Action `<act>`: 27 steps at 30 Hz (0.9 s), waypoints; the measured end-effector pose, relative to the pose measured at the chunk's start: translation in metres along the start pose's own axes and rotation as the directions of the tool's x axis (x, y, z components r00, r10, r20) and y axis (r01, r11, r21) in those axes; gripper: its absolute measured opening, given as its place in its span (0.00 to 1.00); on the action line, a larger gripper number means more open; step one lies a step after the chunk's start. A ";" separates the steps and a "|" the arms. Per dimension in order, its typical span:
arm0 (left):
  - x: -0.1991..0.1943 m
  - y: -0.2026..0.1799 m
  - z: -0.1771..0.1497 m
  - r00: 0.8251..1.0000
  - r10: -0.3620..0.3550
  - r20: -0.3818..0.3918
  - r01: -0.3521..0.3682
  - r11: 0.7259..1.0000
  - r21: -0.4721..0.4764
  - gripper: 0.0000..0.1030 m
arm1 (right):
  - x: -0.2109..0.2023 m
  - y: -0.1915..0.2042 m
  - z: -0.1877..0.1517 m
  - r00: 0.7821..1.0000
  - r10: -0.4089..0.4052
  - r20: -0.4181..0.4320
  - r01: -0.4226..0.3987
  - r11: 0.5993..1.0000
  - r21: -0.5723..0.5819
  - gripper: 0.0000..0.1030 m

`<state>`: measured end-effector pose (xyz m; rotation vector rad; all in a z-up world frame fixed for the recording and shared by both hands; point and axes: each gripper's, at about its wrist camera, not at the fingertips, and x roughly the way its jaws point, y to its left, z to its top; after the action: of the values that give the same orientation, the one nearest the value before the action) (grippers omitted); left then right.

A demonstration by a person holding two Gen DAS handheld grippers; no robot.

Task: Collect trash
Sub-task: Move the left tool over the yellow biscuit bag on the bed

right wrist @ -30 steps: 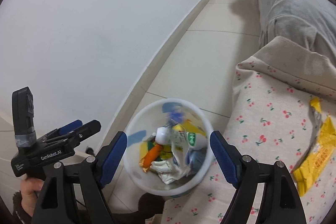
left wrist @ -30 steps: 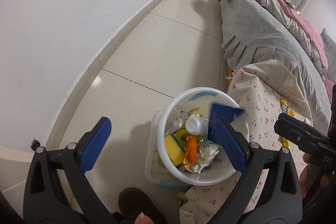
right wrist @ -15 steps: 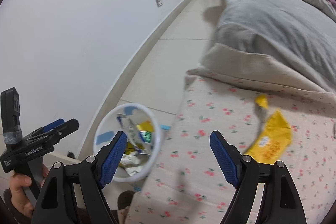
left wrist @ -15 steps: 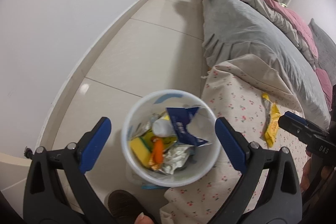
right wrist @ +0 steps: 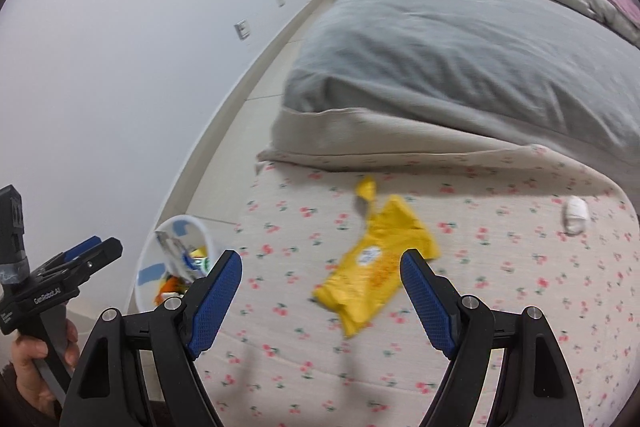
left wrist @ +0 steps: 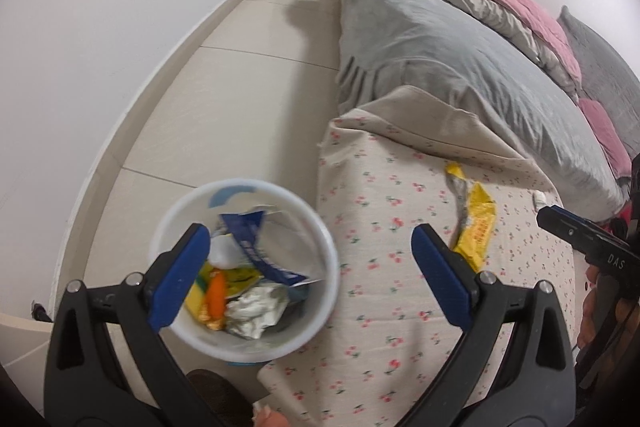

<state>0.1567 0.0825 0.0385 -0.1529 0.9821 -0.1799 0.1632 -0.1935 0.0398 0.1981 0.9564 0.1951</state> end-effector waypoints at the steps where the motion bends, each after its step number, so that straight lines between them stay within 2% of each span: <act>1: 0.001 -0.005 0.000 1.000 -0.004 -0.001 0.004 1.000 0.006 0.98 | -0.003 -0.007 0.000 1.000 -0.006 0.004 0.006 1.000 0.009 0.81; 12: 0.012 -0.062 0.000 0.999 -0.049 -0.022 0.050 0.996 0.075 0.98 | -0.032 -0.060 -0.005 0.998 -0.053 0.024 0.052 0.996 0.073 0.81; 19: 0.023 -0.095 -0.006 0.998 -0.039 -0.045 0.045 0.988 0.144 0.98 | -0.042 -0.091 -0.009 0.996 -0.084 0.022 0.081 0.991 0.110 0.81; 27: 0.048 -0.129 -0.017 0.994 -0.015 -0.104 0.038 0.975 0.220 0.98 | -0.049 -0.127 -0.014 0.992 -0.127 0.004 0.125 0.979 0.159 0.81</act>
<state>0.1584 -0.0550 0.0174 0.0482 1.0545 -0.3225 0.1345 -0.3274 0.0386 0.2839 0.9678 0.0010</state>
